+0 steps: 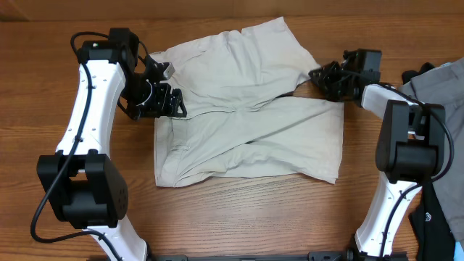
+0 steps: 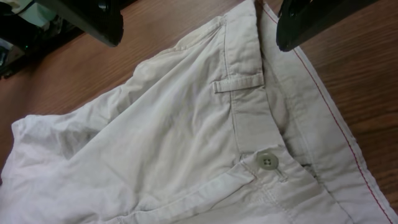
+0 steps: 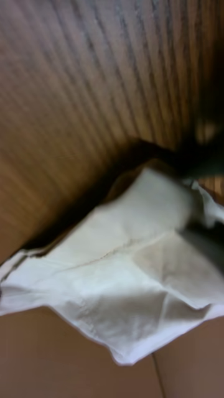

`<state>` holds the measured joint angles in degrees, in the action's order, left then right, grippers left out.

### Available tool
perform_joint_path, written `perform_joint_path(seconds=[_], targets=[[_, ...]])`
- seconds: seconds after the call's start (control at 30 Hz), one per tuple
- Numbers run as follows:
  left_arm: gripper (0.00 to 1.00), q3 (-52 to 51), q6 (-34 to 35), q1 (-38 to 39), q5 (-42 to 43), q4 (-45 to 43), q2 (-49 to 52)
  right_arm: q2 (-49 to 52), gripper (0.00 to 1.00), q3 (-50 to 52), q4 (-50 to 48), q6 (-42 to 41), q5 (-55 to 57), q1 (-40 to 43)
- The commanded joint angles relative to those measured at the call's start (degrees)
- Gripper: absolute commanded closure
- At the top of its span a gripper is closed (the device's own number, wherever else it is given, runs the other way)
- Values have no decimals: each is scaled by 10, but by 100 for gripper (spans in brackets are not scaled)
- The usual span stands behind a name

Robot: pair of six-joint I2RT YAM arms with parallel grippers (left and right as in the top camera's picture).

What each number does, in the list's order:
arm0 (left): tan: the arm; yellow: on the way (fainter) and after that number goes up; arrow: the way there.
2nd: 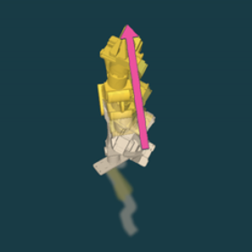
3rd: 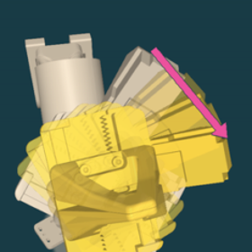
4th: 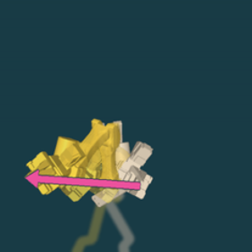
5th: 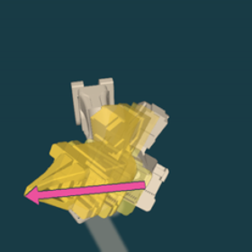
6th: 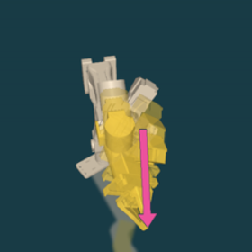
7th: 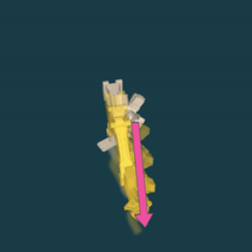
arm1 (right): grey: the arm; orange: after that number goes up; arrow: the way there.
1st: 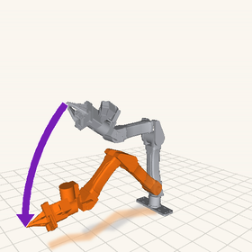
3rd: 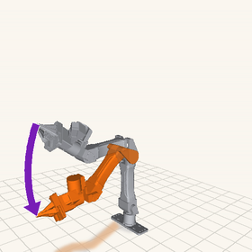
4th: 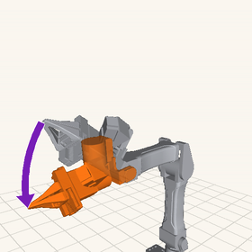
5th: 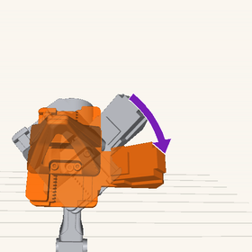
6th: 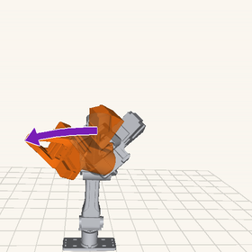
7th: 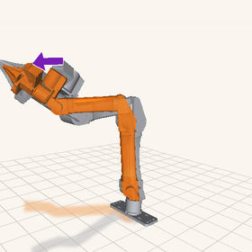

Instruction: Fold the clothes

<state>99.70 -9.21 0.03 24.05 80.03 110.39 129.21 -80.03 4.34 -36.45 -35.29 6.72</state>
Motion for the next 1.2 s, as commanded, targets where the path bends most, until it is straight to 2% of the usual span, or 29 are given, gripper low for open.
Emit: perform_joint_path(seconds=[0.0,0.03,0.3,0.33,0.37,0.4,0.43,0.47,0.63,0.7,0.8,0.87,0.97,1.07,1.17], targets=[[18,-3,-11,4,10,5,1,-11,94,-3,8,16,-16,16],[18,-3,-12,4,10,5,1,-18,96,-3,10,22,-20,22],[18,-3,-14,4,10,0,1,-104,96,-3,62,99,-37,75],[18,-3,-13,4,10,0,1,-112,78,-3,72,102,-32,79],[18,-3,-13,4,10,0,1,-120,31,-3,84,103,-31,83],[18,-3,-14,4,9,0,1,-125,6,-3,97,112,-32,85],[18,-3,-14,4,7,0,1,-129,3,-3,114,118,-32,88],[18,-3,-13,4,1,0,1,-131,0,-3,133,125,-32,89],[18,-3,-9,3,-43,0,1,-145,0,-3,231,159,-34,92],[14,-3,7,3,-80,-10,1,-163,0,-3,256,182,-34,90],[3,-3,64,2,-143,-49,3,-211,0,-3,289,205,-34,78],[3,-3,71,2,-107,-75,10,-249,0,-3,319,205,-45,70],[11,-3,81,3,-56,-100,37,-304,0,-3,362,209,-75,55],[12,-3,96,4,-40,-102,83,-358,0,-3,408,218,-81,32],[15,-3,90,4,33,-99,135,-404,0,-3,455,232,-62,3]])
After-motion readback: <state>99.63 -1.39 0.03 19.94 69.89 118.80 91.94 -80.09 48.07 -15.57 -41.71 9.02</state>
